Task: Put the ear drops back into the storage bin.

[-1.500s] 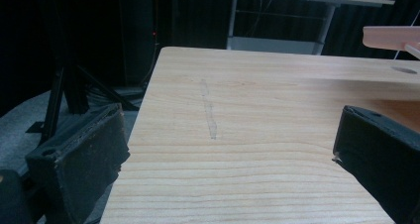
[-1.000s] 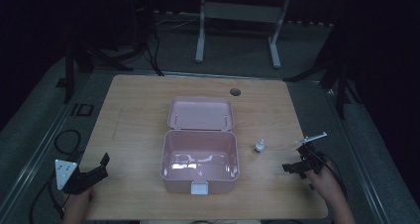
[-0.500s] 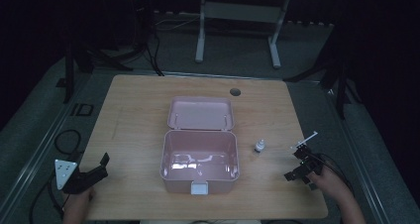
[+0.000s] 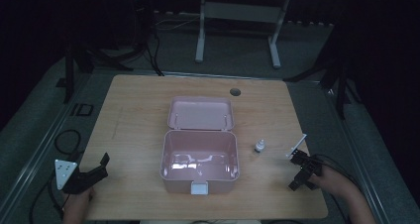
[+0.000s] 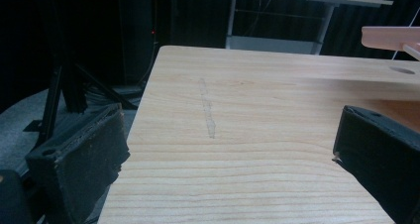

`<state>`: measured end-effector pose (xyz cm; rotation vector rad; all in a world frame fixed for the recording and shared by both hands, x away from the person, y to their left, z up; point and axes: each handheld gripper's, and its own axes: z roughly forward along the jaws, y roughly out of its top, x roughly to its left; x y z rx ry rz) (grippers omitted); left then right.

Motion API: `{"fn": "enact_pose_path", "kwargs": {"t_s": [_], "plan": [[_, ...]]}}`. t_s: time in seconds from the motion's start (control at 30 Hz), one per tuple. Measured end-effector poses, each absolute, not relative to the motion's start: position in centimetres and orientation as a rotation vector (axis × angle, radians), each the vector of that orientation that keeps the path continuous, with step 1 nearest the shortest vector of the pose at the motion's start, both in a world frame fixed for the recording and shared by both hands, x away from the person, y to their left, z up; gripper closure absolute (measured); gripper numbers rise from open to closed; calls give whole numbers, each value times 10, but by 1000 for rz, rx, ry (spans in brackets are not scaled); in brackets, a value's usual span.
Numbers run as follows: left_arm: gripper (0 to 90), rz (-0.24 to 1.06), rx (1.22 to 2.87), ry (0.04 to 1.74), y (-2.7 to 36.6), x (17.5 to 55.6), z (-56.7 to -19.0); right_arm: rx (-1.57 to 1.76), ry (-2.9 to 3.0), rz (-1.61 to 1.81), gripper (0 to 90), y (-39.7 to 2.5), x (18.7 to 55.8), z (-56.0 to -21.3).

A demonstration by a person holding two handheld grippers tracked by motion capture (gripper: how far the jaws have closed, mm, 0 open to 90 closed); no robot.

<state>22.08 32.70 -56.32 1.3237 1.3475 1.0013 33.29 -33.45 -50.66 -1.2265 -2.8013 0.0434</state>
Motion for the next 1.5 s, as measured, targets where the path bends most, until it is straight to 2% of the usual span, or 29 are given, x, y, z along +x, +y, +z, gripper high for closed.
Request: {"fn": "enact_pose_path", "kwargs": {"t_s": [0.73,1.5], "plan": [[4,996,1323,1349,327,221,-563,-1243,-2844,-6,121,-324,364,-493],[5,995,1329,1347,327,221,-563,-1134,-2851,29,192,-283,400,-484]]}}
